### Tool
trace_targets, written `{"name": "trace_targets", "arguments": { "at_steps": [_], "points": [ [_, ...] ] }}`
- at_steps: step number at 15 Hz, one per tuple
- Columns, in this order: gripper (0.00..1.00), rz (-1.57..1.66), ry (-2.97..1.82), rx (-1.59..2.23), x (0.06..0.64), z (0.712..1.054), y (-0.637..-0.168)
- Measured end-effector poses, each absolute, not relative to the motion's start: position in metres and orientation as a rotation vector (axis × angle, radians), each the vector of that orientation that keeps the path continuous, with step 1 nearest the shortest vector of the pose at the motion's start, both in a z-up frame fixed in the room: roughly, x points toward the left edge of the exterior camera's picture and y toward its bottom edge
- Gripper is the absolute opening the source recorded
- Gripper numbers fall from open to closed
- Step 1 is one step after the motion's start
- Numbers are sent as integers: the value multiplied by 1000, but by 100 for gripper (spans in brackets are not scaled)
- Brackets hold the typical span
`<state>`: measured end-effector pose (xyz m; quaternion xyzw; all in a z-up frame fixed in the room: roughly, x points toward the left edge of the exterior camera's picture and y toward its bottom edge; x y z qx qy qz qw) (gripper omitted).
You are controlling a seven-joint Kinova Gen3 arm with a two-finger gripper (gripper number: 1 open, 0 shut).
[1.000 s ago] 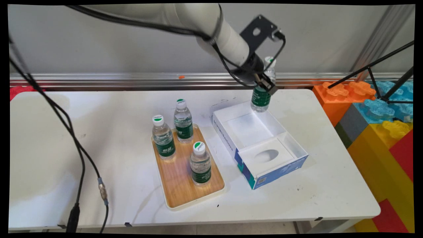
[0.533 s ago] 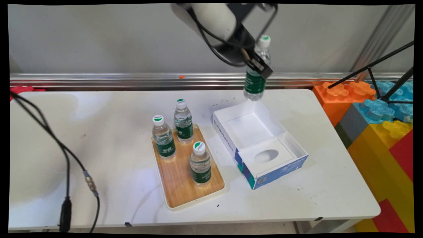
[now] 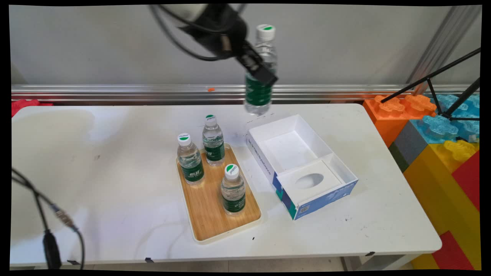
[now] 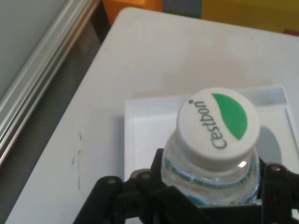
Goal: Place the picked object on the tray
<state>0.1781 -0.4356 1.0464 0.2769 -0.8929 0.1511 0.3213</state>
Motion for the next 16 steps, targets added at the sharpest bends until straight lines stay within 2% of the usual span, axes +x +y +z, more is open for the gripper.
{"name": "trace_targets", "arguments": {
  "at_steps": [4, 8, 12, 16],
  "points": [
    [0, 347, -2389, 643, 235, 1057, -397],
    [0, 281, -2407, 580, 277, 1050, -362],
    [0, 255, -2413, 532, 297, 1029, -337],
    [0, 243, -2420, 467, 311, 991, -318]
  ]
}}
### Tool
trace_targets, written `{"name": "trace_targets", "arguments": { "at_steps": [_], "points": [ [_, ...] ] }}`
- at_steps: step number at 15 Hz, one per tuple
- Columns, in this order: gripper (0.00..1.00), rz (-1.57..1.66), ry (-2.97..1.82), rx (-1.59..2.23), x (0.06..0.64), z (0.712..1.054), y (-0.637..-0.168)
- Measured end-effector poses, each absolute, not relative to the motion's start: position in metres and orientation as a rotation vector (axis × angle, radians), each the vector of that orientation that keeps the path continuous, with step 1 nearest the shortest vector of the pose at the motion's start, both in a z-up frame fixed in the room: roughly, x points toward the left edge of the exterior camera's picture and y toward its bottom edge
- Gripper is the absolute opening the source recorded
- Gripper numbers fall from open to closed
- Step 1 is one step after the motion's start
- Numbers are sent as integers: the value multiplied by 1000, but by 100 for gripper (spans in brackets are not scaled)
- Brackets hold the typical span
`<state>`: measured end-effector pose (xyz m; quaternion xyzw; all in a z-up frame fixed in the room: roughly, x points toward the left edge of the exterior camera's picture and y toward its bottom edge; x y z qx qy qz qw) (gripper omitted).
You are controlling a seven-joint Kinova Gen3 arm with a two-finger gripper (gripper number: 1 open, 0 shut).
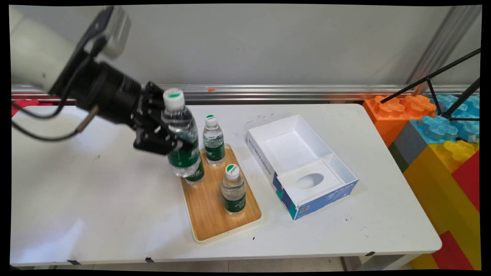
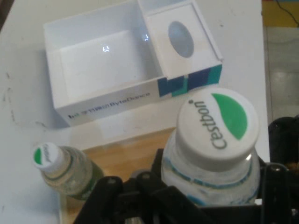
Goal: Place the picked object on the tray
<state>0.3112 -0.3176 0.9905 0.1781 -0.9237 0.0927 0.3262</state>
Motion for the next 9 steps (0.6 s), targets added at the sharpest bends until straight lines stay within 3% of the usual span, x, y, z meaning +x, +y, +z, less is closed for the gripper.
{"name": "trace_targets", "arguments": {
  "at_steps": [9],
  "points": [
    [0, 239, -2419, 375, 313, 906, -301]
  ]
}}
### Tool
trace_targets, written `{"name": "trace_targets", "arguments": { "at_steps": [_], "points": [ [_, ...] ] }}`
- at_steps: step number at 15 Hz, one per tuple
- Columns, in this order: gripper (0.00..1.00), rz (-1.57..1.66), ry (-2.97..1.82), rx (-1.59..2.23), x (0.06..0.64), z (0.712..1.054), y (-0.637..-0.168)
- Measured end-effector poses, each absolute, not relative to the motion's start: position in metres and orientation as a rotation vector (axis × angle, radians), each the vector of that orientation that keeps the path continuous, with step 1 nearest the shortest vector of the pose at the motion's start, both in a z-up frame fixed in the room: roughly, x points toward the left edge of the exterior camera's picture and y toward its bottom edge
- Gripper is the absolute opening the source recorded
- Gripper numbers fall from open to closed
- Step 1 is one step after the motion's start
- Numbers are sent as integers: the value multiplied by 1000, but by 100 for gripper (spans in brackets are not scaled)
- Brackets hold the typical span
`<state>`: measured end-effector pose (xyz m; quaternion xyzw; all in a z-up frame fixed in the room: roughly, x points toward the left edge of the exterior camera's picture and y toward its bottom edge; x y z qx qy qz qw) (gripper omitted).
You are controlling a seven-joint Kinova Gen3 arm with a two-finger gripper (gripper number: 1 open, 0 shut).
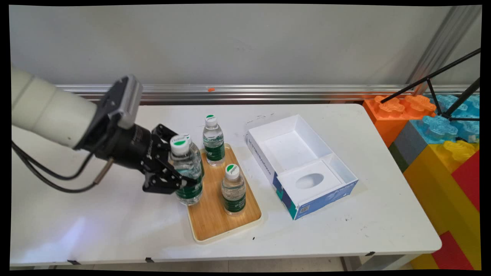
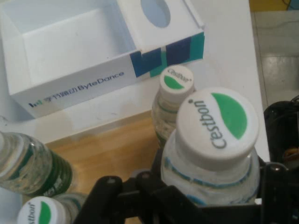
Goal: Place the picked object on the tray
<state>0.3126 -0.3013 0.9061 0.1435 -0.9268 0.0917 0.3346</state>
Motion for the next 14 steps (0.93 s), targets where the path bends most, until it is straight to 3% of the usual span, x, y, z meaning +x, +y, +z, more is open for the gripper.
{"name": "trace_targets", "arguments": {
  "at_steps": [14],
  "points": [
    [0, 259, -2419, 329, 299, 829, -305]
  ]
}}
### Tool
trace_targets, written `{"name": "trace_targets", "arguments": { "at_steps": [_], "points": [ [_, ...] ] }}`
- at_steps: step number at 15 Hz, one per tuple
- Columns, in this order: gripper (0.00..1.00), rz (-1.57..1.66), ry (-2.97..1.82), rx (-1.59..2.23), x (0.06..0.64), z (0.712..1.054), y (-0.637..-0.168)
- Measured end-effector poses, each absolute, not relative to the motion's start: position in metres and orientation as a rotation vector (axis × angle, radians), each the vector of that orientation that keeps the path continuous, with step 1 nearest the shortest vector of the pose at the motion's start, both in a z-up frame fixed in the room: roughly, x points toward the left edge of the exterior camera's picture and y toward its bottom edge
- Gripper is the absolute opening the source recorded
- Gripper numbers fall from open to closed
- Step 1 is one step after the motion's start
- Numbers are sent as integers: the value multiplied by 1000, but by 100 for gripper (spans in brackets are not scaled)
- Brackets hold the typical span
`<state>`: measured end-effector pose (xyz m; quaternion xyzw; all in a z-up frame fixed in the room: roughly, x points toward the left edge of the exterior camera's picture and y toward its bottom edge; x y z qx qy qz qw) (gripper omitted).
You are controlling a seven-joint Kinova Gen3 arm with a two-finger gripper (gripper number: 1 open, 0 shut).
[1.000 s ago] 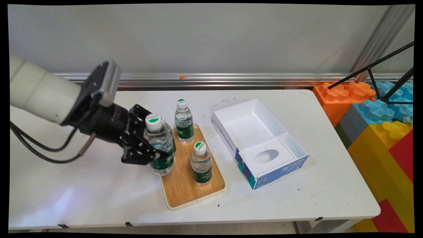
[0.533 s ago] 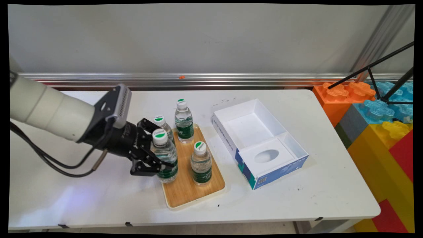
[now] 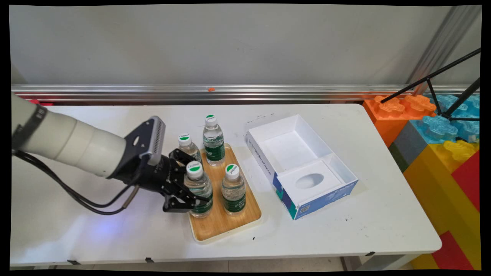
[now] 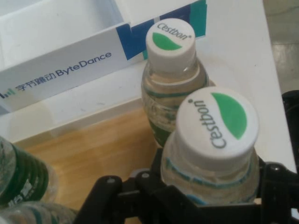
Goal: Place the picked object on the tray
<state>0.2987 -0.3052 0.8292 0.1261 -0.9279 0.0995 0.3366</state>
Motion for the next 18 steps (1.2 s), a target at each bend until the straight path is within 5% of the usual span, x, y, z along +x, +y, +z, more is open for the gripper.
{"name": "trace_targets", "arguments": {
  "at_steps": [14, 15, 18],
  "points": [
    [0, 279, -2432, 313, 291, 791, -312],
    [100, 278, -2437, 315, 291, 790, -313],
    [100, 278, -2446, 327, 291, 786, -316]
  ]
}}
